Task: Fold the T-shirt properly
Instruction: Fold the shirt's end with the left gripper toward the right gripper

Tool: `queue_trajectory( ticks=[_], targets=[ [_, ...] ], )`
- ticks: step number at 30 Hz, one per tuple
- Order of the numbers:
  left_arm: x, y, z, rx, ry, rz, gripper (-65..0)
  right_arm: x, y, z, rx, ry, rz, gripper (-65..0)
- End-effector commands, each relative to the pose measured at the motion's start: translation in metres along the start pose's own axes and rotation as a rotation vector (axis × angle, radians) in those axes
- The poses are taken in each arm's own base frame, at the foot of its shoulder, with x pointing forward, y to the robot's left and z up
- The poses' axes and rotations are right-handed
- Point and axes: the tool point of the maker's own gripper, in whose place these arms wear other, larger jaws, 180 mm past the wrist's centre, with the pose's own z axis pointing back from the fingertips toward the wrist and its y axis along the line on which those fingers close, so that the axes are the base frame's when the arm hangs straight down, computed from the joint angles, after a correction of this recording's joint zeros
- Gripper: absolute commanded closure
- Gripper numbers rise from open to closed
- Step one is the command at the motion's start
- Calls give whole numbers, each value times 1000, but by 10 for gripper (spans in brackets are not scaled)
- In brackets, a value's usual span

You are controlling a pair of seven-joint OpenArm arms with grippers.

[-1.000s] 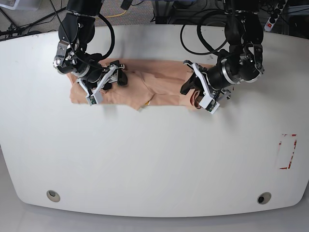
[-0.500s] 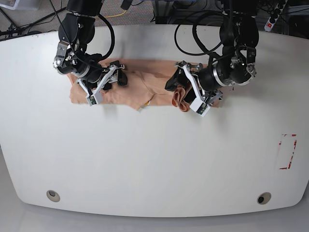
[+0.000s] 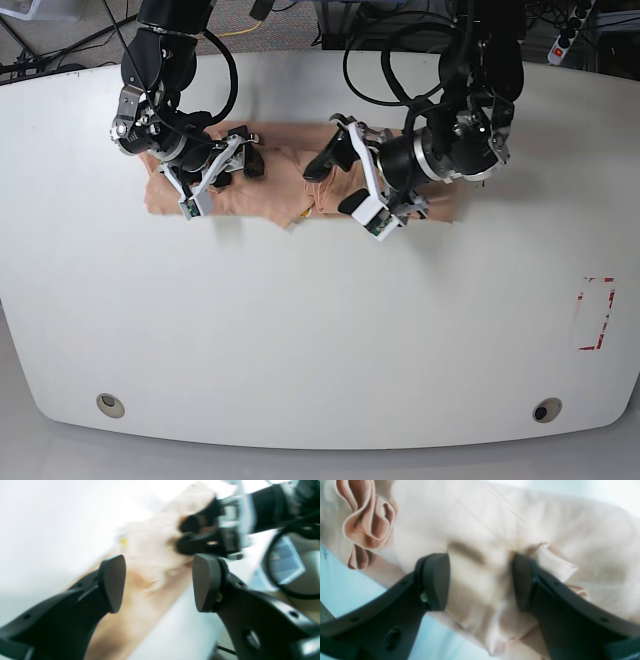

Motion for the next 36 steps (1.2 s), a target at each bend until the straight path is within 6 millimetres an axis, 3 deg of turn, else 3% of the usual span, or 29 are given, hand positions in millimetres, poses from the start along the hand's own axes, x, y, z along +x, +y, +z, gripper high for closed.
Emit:
queue_trajectory(
  ticks=[1, 8, 14, 16, 19, 22, 29, 36],
  targets=[
    [7, 17, 9, 60, -21, -27, -392, 18, 0, 4, 1, -49, 25, -377],
    [-12, 69, 36, 232, 56, -60, -392, 56, 0, 34, -60, -163, 103, -385],
    [-30, 100, 55, 326, 77, -5, -383, 76, -19, 57, -86, -263, 45, -392],
    [-39, 105, 59, 341, 71, 29, -318, 72, -37, 67, -92, -267, -7, -433],
    [-48, 111, 59, 349, 52, 67, -111, 68, -66, 78, -84, -294, -114, -520],
    [-60, 114, 55, 344, 77, 97, 0, 62, -92, 90, -84, -317, -191, -537],
    [-77, 112, 53, 337, 111, 128, 0, 42, -141, 111, -55, -350, -354, -537],
    [-90, 113, 51, 332, 139, 156, 0, 15, -154, 98, -19, -301, -471, -537]
  ],
)
